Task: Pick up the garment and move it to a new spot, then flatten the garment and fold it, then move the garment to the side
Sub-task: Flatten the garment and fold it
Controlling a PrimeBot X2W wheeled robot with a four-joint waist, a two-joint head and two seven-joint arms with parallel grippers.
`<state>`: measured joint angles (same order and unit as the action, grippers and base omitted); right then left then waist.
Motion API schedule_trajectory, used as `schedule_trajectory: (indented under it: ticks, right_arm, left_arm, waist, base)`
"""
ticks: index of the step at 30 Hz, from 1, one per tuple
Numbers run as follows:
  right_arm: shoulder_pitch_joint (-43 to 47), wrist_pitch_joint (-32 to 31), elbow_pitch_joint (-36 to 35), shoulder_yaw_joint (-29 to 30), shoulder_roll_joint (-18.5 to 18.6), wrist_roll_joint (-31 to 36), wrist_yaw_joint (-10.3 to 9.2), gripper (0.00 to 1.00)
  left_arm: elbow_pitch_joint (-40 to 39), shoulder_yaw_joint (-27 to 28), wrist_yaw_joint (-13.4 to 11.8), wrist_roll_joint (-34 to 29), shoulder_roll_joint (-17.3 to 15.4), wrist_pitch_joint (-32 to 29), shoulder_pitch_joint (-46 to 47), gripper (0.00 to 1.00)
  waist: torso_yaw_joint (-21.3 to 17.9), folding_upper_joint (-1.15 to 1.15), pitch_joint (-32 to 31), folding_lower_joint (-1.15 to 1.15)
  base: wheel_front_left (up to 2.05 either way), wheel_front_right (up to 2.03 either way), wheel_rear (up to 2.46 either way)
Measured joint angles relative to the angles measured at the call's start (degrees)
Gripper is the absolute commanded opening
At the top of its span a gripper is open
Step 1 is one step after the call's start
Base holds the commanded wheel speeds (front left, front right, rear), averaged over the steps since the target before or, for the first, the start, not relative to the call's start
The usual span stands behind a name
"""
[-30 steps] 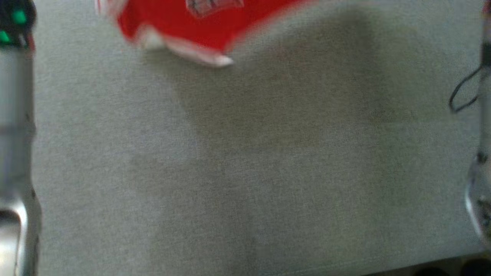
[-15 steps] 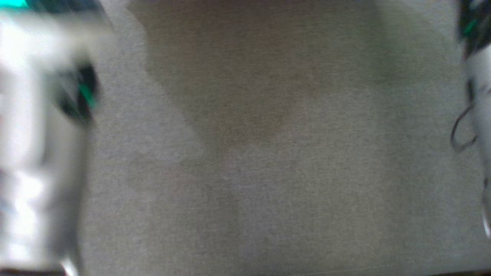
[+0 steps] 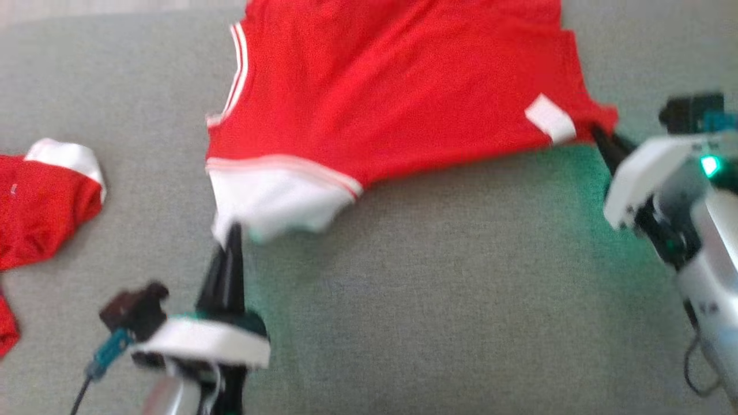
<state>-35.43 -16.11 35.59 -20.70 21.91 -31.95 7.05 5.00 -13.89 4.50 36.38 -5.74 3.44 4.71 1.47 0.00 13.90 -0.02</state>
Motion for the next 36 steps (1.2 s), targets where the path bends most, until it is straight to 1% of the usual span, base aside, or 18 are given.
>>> schedule_trajectory:
  ticks: [3,5,11,12,13,14,15,18,21,23,25,29,33,36]
  right_arm:
    - [5.28,-5.11,-4.72,4.39,0.43,2.00,0.00,0.00]
    - [9.24,-8.71,-9.14,7.53,0.13,2.80,0.00,0.00]
    - [25.13,-20.19,-24.30,17.11,-3.68,6.11,0.00,0.00]
    - [25.13,-20.19,-24.30,17.11,-3.68,6.11,0.00,0.00]
    - [27.86,-21.97,-27.16,18.93,-4.55,6.78,0.01,0.00]
    - [32.43,-25.19,-32.56,22.04,-6.50,8.42,0.00,0.00]
    - [32.43,-25.19,-32.56,22.04,-6.50,8.42,0.00,0.00]
    - [37.43,-28.86,-40.21,25.52,-9.67,10.96,0.01,0.00]
    - [40.11,-30.66,-44.68,27.00,-12.43,12.25,0.00,0.00]
    - [40.94,-30.86,-46.06,27.55,-13.24,13.21,0.00,0.00]
    - [40.92,-30.49,-46.76,28.22,-13.84,13.80,0.00,0.00]
    - [40.53,-26.97,-47.14,28.41,-14.07,14.12,0.00,0.00]
    - [38.76,-24.07,-46.20,28.22,-14.03,14.32,0.00,0.00]
    - [36.33,-22.09,-45.39,27.76,-13.72,14.11,0.00,0.00]
  left_arm:
    - [-4.02,-0.69,-1.46,2.71,-0.76,-5.91,-5.61,0.00]
    - [-6.77,-0.82,-2.61,4.05,-1.56,-9.26,-8.82,0.00]
    - [-13.88,-1.08,-5.49,6.46,-4.07,-16.31,-16.01,0.00]
    - [-13.88,-1.08,-5.49,6.46,-4.07,-16.31,-16.01,0.00]
    - [-14.88,-1.21,-6.08,6.55,-4.49,-17.36,-16.95,0.00]
    - [-16.69,-1.30,-7.23,6.99,-5.14,-19.47,-18.59,0.00]
    - [-16.69,-1.30,-7.23,6.99,-5.14,-19.47,-18.59,0.00]
    - [-19.76,-1.48,-8.96,8.00,-6.19,-22.72,-21.28,0.00]
    - [-22.01,-1.46,-10.59,8.18,-6.70,-24.65,-23.14,0.00]
    - [-23.29,-1.35,-10.56,8.98,-6.76,-24.96,-23.25,0.00]
    - [-24.30,-1.09,-10.32,8.99,-6.73,-23.76,-23.13,0.00]
    - [-23.87,-1.15,-8.32,8.50,-5.97,-20.36,-20.92,0.00]
    - [-20.40,-1.52,-6.26,6.56,-3.54,-15.75,-13.42,0.00]
    - [-16.42,-2.55,-5.50,4.23,-1.76,-12.54,-7.11,0.00]
  waist:
    - [0.29,0.00,-1.50,0.00]
    - [0.40,0.00,-2.33,0.00]
    - [0.84,0.00,-4.42,0.00]
    - [0.84,0.00,-4.42,0.00]
    - [0.96,0.00,-4.73,0.00]
    - [1.11,0.00,-5.31,0.01]
    - [1.11,0.00,-5.31,0.01]
    - [1.10,0.00,-5.75,0.00]
    - [0.82,0.00,-5.65,0.01]
    - [0.70,0.00,-5.55,0.02]
    - [0.69,0.00,-5.56,0.02]
    - [0.72,0.00,-5.39,0.02]
    - [1.02,0.00,-4.90,0.02]
    - [1.16,0.00,-4.05,0.02]
  base:
    - [0.00,0.00,0.00]
    - [0.00,0.00,0.00]
    - [0.00,0.00,0.00]
    - [0.00,0.00,0.00]
    - [0.00,0.00,0.00]
    - [0.00,0.00,0.00]
    - [0.00,0.00,0.00]
    - [0.00,0.00,0.00]
    - [0.00,0.00,0.00]
    - [0.00,0.00,0.00]
    - [0.00,0.00,0.00]
    - [0.00,0.00,0.00]
    - [0.00,0.00,0.00]
    - [0.00,0.00,0.00]
